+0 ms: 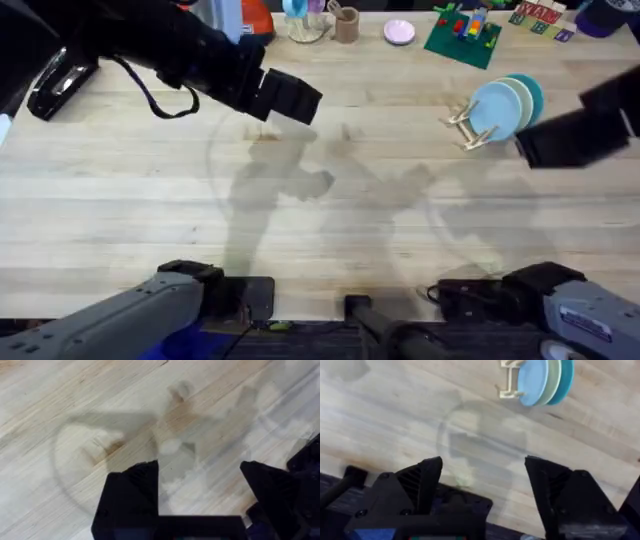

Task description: Pick up the plates from the table one by one and place each into a slot on the dish rack.

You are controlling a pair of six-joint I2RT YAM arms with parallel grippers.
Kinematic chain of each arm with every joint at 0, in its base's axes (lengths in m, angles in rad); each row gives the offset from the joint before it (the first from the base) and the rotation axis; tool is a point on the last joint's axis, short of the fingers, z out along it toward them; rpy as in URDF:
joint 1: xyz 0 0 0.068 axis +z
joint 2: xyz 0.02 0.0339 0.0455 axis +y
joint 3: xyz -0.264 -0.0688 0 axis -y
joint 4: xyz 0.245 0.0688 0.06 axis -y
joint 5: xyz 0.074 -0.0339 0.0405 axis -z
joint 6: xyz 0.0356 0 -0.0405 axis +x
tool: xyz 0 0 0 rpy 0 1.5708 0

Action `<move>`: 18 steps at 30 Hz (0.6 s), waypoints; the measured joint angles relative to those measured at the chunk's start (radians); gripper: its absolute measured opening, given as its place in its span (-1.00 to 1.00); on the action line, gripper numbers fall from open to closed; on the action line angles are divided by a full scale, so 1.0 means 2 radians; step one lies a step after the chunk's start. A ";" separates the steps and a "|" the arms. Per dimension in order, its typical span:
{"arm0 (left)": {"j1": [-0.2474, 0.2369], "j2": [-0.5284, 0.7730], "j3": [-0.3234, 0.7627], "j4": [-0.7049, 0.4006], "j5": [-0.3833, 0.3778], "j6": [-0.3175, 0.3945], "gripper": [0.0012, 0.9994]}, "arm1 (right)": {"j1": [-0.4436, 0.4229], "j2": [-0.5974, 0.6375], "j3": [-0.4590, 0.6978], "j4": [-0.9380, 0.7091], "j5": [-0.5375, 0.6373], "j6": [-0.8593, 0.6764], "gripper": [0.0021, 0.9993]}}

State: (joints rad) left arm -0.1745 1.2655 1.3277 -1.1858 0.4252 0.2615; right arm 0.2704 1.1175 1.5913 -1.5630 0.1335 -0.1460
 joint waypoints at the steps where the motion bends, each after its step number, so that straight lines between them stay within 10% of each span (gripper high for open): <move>1: 0.000 0.000 0.000 0.000 0.000 0.000 0.99 | 0.003 -0.006 0.000 -0.006 -0.004 0.006 0.99; 18: 0.000 0.000 0.000 0.000 0.000 0.000 0.99 | 0.005 0.004 0.000 -0.012 -0.066 0.058 0.99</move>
State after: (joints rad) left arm -0.1745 1.2655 1.3274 -1.1858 0.4252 0.2615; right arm 0.2813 1.1263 1.5909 -1.5868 0.0017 -0.0296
